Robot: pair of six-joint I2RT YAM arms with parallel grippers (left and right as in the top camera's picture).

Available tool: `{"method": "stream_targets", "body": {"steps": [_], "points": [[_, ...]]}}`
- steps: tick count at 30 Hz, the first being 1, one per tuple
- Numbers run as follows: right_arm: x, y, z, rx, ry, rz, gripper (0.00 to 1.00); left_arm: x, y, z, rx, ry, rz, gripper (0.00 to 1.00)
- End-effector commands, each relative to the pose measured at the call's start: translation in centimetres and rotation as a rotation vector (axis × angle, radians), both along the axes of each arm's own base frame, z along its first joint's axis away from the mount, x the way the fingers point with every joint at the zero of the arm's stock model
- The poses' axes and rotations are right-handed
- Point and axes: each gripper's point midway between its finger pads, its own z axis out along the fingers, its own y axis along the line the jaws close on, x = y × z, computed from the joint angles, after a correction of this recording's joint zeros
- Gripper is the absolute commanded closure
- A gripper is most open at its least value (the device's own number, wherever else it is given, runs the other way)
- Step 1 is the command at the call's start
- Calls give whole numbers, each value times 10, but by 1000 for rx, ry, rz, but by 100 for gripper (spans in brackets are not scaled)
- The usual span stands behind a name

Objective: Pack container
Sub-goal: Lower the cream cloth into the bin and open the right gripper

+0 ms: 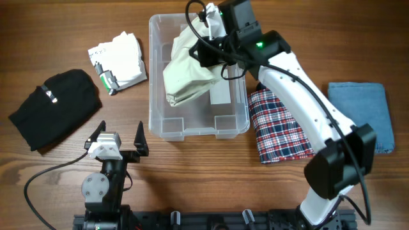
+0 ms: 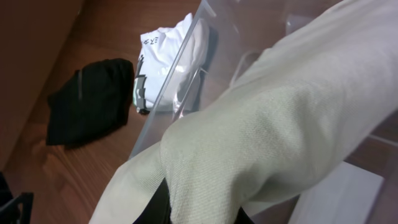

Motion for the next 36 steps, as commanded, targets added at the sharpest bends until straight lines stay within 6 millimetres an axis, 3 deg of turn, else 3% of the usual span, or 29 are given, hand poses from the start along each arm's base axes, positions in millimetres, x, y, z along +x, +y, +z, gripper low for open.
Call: {"method": "stream_targets", "body": {"steps": [1,13,14,18,22,31,36], "points": [[0,12,3,54,13,37,96,0,-4,-2,18,2,-21,0],[-17,22,-47,-35,119,99,96,0,-4,-2,18,2,-21,0],[-19,23,-50,-41,129,102,93,0,-4,-2,18,2,-21,0],[-26,22,-55,-57,160,107,65,0,-4,-2,18,2,-21,0],[-34,14,-63,-97,200,102,55,0,-4,-2,18,2,-21,0],[-37,-24,-86,-314,215,27,55,0,-4,-2,18,2,-21,0],[-30,-31,-76,-338,168,2,60,0,-4,-2,18,2,-21,0]]}}
